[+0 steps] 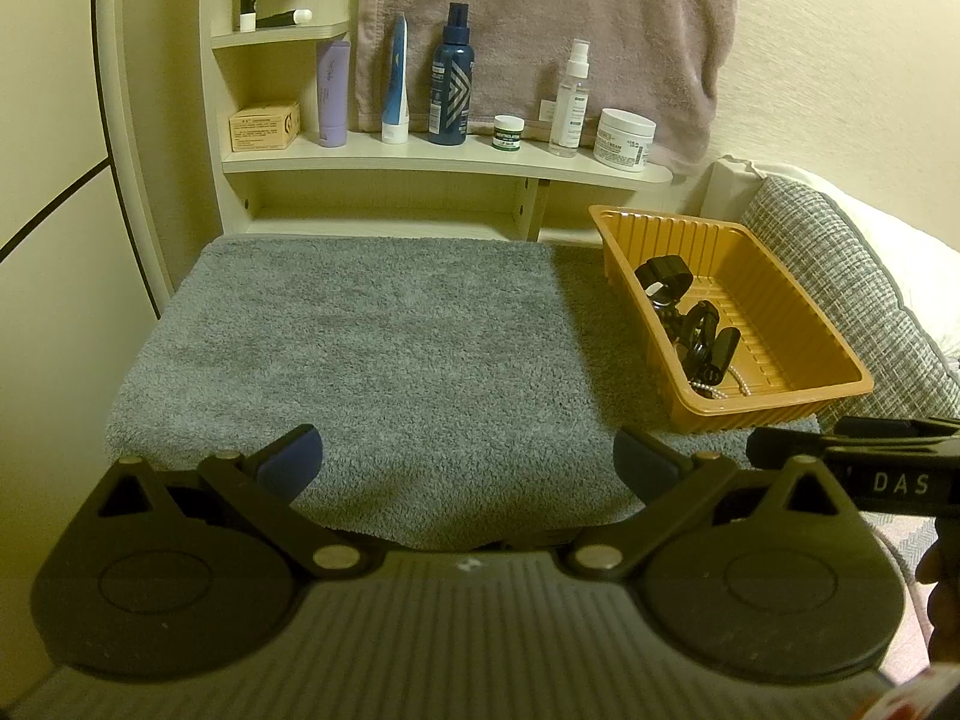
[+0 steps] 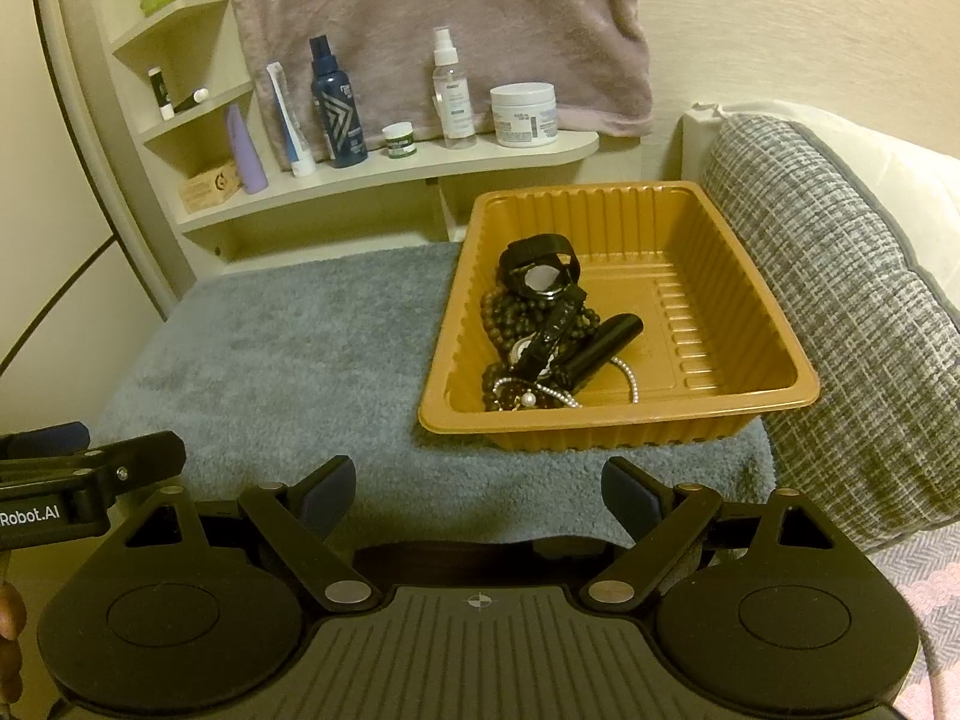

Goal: Organize jewelry

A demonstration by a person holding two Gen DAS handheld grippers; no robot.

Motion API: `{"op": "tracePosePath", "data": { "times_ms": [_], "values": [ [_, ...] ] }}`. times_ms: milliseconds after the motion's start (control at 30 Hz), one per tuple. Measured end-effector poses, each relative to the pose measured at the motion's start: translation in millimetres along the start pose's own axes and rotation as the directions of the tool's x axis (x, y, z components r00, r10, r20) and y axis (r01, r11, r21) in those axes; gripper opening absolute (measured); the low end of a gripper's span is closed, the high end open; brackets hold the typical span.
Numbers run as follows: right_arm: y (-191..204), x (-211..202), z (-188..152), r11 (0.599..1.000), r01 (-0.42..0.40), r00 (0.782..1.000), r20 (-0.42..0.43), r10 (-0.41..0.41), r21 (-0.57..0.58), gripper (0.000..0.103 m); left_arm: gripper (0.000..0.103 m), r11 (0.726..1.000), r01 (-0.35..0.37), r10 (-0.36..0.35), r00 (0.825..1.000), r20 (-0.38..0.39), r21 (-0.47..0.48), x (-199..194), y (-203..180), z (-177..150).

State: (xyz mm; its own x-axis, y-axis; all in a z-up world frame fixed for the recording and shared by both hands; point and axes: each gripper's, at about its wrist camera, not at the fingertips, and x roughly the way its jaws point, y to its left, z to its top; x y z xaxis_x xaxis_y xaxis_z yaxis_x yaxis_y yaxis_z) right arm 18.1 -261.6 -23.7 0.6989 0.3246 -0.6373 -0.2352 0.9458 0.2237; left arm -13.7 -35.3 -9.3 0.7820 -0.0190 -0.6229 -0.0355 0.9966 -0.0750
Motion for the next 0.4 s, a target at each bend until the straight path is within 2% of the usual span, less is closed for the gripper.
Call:
{"op": "tracePosePath", "data": {
  "times_ms": [400],
  "values": [
    [-0.2,0.2,0.0,1.0,0.0,1.0,0.002,0.0,0.001,0.089,0.103,1.0,0.0,0.0,1.0,0.017,-0.001,-1.1,1.5,1.1]
  ]
}}
